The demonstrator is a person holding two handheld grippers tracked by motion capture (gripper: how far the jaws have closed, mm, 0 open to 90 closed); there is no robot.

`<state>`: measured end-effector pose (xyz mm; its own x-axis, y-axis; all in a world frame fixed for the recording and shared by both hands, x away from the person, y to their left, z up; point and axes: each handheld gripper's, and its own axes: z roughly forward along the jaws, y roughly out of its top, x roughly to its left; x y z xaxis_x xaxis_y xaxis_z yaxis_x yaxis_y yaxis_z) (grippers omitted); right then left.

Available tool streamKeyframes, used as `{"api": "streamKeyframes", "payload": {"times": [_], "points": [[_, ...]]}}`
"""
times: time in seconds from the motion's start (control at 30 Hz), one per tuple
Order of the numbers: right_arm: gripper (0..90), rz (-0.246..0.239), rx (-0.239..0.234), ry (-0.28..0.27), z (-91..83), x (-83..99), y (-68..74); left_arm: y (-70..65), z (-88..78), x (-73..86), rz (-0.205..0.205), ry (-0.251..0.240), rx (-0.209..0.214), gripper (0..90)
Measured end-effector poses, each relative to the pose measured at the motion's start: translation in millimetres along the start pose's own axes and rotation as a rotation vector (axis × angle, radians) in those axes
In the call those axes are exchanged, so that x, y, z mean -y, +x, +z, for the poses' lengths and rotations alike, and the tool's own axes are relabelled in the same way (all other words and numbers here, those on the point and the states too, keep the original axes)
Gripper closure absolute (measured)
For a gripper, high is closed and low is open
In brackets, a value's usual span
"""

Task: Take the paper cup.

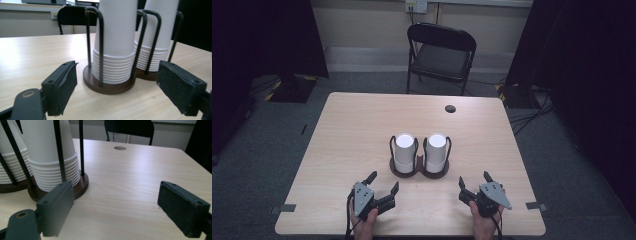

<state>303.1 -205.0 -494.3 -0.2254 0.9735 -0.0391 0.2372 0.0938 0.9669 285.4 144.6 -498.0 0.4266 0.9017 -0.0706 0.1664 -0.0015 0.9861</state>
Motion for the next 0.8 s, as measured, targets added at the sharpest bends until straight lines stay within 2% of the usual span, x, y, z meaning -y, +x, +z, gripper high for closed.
{"api": "streamKeyframes", "payload": {"times": [0.13,0.2,0.33,0.37,0.5,0.63,0.8], "points": [[12.9,0.006,-0.023,-0.002,-0.4,0.1,-1.2,2.5,1.9,-1.1,0.000,0.022,0.021,19.1],[12.9,-0.005,-0.027,0.002,0.1,-0.1,-0.4,5.0,4.3,-2.9,-0.025,0.030,0.032,19.1],[13.0,-0.012,-0.024,0.004,0.3,-0.3,0.5,8.2,4.2,-5.0,-0.029,0.029,0.092,17.6],[13.0,-0.011,-0.026,0.006,0.5,-0.4,0.5,8.3,4.0,-5.4,-0.029,0.030,0.095,16.9],[12.9,-0.026,-0.044,0.012,1.3,-0.6,1.4,5.7,6.3,-7.0,0.000,0.038,0.106,15.8],[12.9,-0.036,-0.054,0.019,1.7,-0.8,2.8,1.2,8.9,-10.2,0.004,0.064,0.130,15.8],[12.9,-0.019,-0.048,0.003,0.3,-0.2,1.4,-4.2,11.9,-10.7,0.000,0.090,0.167,15.9]]}}
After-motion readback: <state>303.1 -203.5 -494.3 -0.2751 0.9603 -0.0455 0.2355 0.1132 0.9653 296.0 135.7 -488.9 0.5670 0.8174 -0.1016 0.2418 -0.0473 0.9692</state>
